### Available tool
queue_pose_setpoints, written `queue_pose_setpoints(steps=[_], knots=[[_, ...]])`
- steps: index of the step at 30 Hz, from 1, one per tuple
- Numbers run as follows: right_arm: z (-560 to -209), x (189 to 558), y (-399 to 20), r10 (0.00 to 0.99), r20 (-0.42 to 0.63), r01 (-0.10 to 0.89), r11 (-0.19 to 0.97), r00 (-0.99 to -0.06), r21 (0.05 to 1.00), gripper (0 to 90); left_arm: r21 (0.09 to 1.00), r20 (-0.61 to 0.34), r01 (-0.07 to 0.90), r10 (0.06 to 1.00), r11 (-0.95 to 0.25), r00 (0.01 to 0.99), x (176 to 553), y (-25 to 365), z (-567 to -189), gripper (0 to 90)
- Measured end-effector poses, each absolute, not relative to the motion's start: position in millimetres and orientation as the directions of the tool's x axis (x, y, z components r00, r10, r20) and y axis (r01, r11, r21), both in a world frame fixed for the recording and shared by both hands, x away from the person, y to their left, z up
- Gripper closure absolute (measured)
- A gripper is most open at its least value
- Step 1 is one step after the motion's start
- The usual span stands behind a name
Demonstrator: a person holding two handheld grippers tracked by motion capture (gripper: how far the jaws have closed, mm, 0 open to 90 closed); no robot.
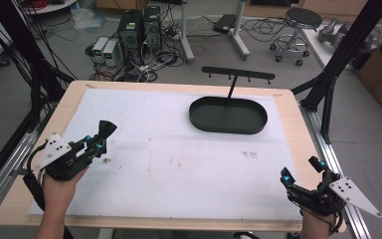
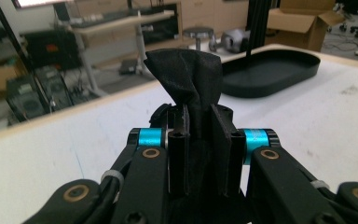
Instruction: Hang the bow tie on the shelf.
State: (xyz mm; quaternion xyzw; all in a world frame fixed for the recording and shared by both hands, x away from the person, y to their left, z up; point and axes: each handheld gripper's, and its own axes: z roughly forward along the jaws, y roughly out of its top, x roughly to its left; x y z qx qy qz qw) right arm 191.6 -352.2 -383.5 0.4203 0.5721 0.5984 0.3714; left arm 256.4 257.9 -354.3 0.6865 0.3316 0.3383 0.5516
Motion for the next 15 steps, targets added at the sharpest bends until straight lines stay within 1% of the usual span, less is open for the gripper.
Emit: queue_pose_setpoints(steps=[1, 2, 4, 5, 9, 11, 15], knots=[[-383.3, 191.2, -352.3, 0.925, 0.082, 0.037, -0.073, -0.371, 0.997, 2.2, 0.982, 0.099, 0.082, 0.828, -0.172, 0.551, 256.4, 257.9, -354.3, 77.4], [-383.1, 190.9, -352.3, 0.924, 0.085, 0.037, -0.077, -0.372, 0.996, 2.2, 0.985, 0.118, 0.043, 0.827, -0.169, 0.55, 255.1, 250.4, -347.6, 77.4], [-383.0, 190.7, -352.4, 0.924, 0.086, 0.038, -0.078, -0.373, 0.996, 2.2, 0.986, 0.121, 0.027, 0.824, -0.163, 0.554, 254.9, 246.3, -344.5, 77.4], [-383.0, 190.9, -352.8, 0.924, 0.086, 0.034, -0.079, -0.372, 0.996, 2.2, 0.987, 0.123, 0.011, 0.81, -0.158, 0.573, 255.4, 237.8, -337.8, 77.4], [-382.5, 190.6, -353.6, 0.923, 0.089, 0.03, -0.084, -0.374, 0.996, 2.2, 0.986, 0.148, -0.022, 0.794, -0.168, 0.59, 257.0, 222.4, -327.6, 77.4], [-382.3, 190.6, -354.2, 0.923, 0.087, 0.027, -0.082, -0.375, 0.996, 2.2, 0.984, 0.169, -0.064, 0.777, -0.165, 0.606, 260.1, 207.9, -317.7, 77.4], [-381.8, 190.0, -355.2, 0.923, 0.092, 0.026, -0.089, -0.375, 0.996, 2.2, 0.983, 0.178, -0.089, 0.759, -0.158, 0.626, 265.0, 193.7, -308.9, 77.4]])
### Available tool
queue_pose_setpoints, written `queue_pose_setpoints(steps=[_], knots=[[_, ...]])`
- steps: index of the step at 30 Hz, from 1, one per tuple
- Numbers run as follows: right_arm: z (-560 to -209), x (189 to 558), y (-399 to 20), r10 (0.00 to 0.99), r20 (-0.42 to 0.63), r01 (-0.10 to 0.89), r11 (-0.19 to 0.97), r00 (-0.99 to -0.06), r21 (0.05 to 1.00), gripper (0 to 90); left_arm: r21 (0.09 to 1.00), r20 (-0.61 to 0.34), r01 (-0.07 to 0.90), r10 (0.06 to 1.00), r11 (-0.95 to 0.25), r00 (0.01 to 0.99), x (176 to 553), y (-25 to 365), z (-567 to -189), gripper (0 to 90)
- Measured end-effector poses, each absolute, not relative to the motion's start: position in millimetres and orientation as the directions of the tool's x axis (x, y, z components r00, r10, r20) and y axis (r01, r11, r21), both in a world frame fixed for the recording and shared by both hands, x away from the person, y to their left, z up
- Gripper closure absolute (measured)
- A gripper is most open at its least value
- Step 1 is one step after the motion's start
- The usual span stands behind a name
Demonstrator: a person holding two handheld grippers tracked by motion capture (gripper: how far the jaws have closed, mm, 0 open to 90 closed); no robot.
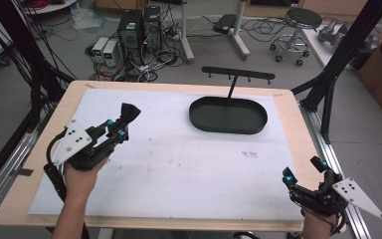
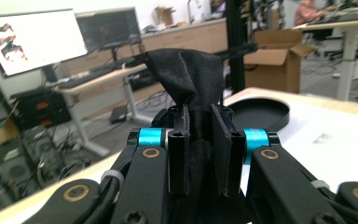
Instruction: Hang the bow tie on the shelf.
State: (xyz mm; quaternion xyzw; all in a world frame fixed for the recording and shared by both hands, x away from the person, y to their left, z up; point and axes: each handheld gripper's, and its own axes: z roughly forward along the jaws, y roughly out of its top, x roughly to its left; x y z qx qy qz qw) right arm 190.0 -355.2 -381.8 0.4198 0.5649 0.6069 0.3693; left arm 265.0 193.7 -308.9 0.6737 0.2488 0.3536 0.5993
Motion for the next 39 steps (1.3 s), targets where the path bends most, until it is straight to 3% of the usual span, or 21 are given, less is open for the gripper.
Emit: queue_pose_setpoints(steps=[15, 24, 39], knots=[[-384.0, 193.0, -354.8, 0.914, 0.1, 0.03, -0.096, -0.393, 0.995, 2.2, 0.965, 0.239, -0.241, 0.714, -0.101, 0.658, 294.3, 120.3, -286.4, 77.4], [-385.5, 193.9, -355.2, 0.911, 0.113, 0.036, -0.108, -0.395, 0.994, 2.2, 0.964, 0.207, -0.263, 0.692, -0.025, 0.692, 317.7, 95.0, -282.5, 77.4], [-389.0, 196.6, -354.5, 0.904, 0.12, 0.048, -0.11, -0.41, 0.993, 2.2, 0.963, 0.173, -0.257, 0.541, 0.082, 0.823, 381.0, 45.2, -279.0, 77.5]])
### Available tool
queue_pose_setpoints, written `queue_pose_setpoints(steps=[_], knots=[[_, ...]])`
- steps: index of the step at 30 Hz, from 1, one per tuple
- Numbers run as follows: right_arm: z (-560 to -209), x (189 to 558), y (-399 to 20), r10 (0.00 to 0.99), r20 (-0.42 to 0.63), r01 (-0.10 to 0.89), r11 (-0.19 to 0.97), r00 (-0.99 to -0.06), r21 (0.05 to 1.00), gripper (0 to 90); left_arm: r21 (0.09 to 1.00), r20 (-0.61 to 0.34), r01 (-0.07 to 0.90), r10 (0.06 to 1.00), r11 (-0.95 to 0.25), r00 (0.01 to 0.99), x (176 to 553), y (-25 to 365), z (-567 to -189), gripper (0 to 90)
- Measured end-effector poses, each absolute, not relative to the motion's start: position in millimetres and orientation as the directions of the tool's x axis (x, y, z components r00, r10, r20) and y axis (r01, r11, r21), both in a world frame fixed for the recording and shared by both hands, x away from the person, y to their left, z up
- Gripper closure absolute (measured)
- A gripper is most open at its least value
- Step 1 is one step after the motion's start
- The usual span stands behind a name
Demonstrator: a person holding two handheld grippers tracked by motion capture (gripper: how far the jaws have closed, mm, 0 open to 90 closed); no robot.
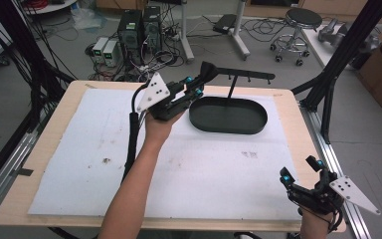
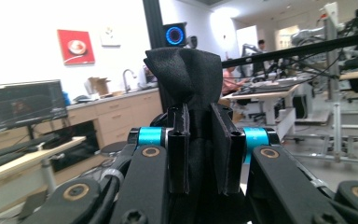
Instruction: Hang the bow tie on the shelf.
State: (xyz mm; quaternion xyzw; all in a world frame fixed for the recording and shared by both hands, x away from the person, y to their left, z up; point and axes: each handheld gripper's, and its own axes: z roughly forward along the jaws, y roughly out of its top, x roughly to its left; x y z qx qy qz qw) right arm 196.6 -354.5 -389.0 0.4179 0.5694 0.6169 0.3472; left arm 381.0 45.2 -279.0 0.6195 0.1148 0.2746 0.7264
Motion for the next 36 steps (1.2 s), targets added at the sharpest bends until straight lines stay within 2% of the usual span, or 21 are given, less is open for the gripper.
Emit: queue_pose_setpoints(steps=[8, 11, 20, 29, 30, 36], knots=[[-386.3, 197.5, -349.6, 0.895, 0.111, 0.04, -0.104, -0.431, 0.994, 2.2, 0.959, 0.16, -0.253, 0.495, 0.126, 0.854, 408.1, 26.2, -284.5, 77.5], [-384.5, 197.0, -347.7, 0.892, 0.101, 0.036, -0.095, -0.44, 0.995, 2.2, 0.96, 0.141, -0.236, 0.475, 0.147, 0.869, 428.8, 20.2, -290.8, 77.4], [-380.1, 193.2, -345.9, 0.888, 0.098, 0.028, -0.096, -0.449, 0.995, 2.2, 0.968, 0.078, -0.179, 0.469, 0.175, 0.88, 470.8, 18.6, -298.1, 77.5], [-380.2, 195.9, -344.6, 0.884, 0.091, 0.03, -0.088, -0.458, 0.996, 2.2, 0.975, 0.06, -0.148, 0.448, 0.164, 0.892, 483.1, 15.1, -302.7, 77.4], [-380.2, 196.2, -344.1, 0.883, 0.093, 0.033, -0.088, -0.459, 0.996, 2.2, 0.974, 0.059, -0.146, 0.425, 0.175, 0.903, 481.8, 13.9, -302.8, 77.4], [-380.9, 198.9, -341.3, 0.88, 0.092, 0.04, -0.083, -0.466, 0.996, 2.2, 0.973, 0.09, -0.169, 0.416, 0.158, 0.905, 481.2, 5.9, -299.1, 77.4]])
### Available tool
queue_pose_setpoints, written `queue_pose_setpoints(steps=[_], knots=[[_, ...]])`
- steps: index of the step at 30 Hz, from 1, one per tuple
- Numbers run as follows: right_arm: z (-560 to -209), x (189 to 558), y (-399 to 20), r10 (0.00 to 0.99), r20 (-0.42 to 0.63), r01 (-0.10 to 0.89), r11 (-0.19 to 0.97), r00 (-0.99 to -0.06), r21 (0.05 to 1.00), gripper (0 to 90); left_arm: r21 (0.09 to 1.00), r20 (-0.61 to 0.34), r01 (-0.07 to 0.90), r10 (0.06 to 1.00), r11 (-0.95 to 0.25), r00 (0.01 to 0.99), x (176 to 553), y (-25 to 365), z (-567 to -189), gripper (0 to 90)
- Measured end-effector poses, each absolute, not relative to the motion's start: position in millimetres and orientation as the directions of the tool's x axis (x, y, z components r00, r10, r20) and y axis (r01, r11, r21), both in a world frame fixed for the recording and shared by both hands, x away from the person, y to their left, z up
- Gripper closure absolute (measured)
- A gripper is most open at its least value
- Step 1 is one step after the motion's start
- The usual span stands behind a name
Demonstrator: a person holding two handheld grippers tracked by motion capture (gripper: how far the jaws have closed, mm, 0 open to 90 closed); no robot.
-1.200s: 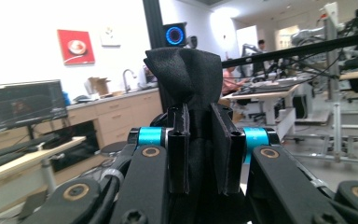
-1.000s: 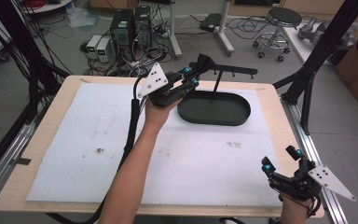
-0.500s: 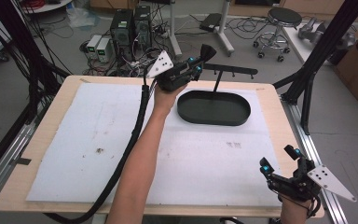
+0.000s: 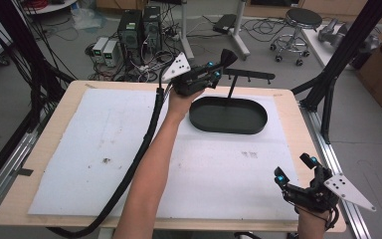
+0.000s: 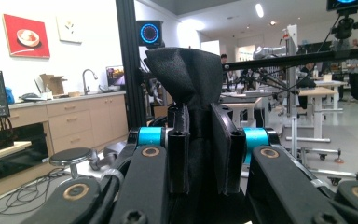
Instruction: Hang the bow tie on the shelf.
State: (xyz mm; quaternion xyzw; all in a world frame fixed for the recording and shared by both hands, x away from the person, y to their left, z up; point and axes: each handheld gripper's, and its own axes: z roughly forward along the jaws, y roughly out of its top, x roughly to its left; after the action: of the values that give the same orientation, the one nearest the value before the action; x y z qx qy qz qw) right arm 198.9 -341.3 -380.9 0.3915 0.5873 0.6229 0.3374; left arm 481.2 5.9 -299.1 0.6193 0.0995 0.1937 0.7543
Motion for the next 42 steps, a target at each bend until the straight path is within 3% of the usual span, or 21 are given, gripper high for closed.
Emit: queue_pose_setpoints(steps=[15, 22, 31, 35, 42], knots=[[-386.2, 206.0, -338.7, 0.872, 0.085, 0.064, -0.062, -0.482, 0.996, 2.2, 0.983, 0.031, -0.114, 0.479, 0.146, 0.877, 507.5, 21.3, -320.6, 77.0], [-384.6, 204.5, -337.8, 0.872, 0.088, 0.058, -0.068, -0.481, 0.996, 2.2, 0.99, 0.031, -0.103, 0.562, 0.097, 0.826, 509.4, 40.4, -335.7, 75.2], [-382.2, 204.4, -334.0, 0.871, 0.083, 0.046, -0.07, -0.485, 0.996, 2.1, 0.99, -0.023, -0.07, 0.642, 0.119, 0.767, 500.4, 63.8, -339.1, 29.9], [-380.9, 204.9, -332.0, 0.87, 0.084, 0.042, -0.073, -0.486, 0.996, 2.2, 0.991, -0.018, -0.072, 0.643, 0.113, 0.765, 492.4, 71.5, -333.7, 15.9], [-378.1, 204.4, -328.6, 0.867, 0.08, 0.028, -0.076, -0.491, 0.997, 2.1, 0.992, 0.006, -0.087, 0.675, 0.086, 0.738, 461.4, 93.3, -317.6, 6.0]])
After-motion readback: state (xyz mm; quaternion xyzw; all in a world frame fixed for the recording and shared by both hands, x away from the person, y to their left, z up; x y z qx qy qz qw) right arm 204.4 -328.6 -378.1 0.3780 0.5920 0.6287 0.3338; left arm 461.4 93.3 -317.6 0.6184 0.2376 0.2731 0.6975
